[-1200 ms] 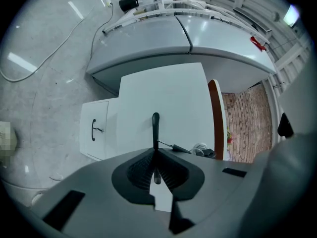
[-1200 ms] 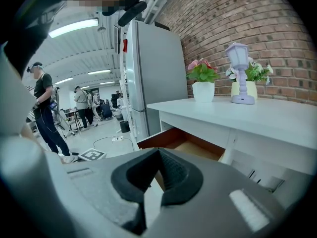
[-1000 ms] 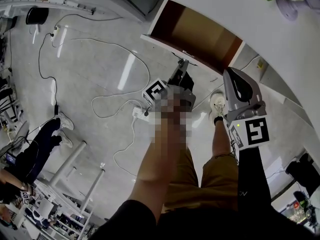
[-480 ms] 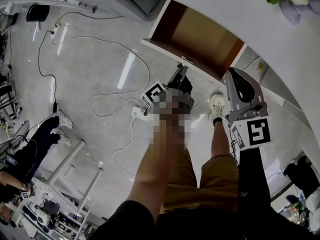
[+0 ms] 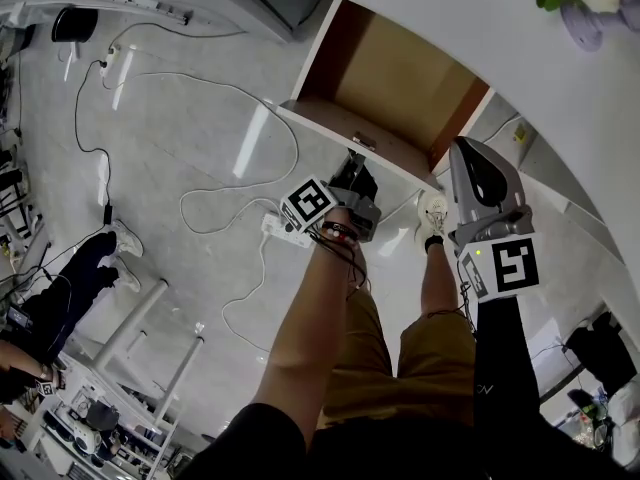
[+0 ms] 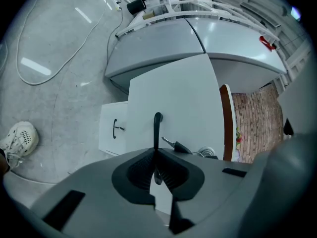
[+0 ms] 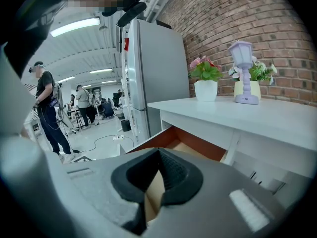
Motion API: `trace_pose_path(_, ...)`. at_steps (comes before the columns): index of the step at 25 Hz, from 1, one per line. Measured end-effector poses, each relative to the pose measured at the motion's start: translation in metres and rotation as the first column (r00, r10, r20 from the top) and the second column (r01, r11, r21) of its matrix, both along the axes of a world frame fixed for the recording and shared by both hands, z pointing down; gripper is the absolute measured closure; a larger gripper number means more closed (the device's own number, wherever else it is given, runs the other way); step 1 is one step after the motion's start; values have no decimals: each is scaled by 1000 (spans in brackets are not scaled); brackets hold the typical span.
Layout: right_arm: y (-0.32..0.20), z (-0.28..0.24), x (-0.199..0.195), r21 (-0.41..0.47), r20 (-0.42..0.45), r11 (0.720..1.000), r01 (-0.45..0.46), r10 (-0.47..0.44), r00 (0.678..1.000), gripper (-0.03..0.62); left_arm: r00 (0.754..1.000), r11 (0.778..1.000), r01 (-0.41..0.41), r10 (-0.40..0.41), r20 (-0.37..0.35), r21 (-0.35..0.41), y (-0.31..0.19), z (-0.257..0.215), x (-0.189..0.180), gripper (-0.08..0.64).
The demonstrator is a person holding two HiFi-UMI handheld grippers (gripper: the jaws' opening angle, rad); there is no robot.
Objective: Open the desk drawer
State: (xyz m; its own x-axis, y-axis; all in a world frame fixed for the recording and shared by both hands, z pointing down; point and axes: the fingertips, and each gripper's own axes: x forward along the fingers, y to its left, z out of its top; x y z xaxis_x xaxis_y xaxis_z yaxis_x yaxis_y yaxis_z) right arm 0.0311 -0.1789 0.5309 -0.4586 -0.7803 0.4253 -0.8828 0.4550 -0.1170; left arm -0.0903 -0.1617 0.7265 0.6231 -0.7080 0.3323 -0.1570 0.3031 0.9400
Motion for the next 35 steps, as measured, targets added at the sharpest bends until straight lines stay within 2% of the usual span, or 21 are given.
trace_pose_path(7, 0, 1, -2, 2, 2, 1000, 3, -3, 1000, 592, 1000, 1000, 12, -12, 0, -8, 10, 7, -13, 540)
trace_pose_path(10, 1, -2, -6, 4, 1, 1000, 6, -6, 1000, 592, 999, 1000, 29, -29, -30, -4, 12, 4, -15, 540)
trace_pose_path(15, 7, -7, -13, 9, -4, 1000, 16, -16, 1000, 592, 999, 999, 33, -33, -14, -21, 26, 7, -28, 540)
trace_pose_path(23, 8, -6, -13, 12, -1, 1000, 26, -26, 1000, 592, 999, 999, 32, -32, 0, -13, 28, 11, -27, 540)
trace_pose_path(30, 12, -8, -17, 17, -2, 999, 37, -37, 999, 593, 1000, 999, 29, -29, -2, 39, 28, 16, -27, 540)
trace_pose_path(35, 16, -5, -23, 14, 1, 999, 45, -45, 999, 592, 997, 995, 39, -34, -65, 87, 23, 6, -22, 538)
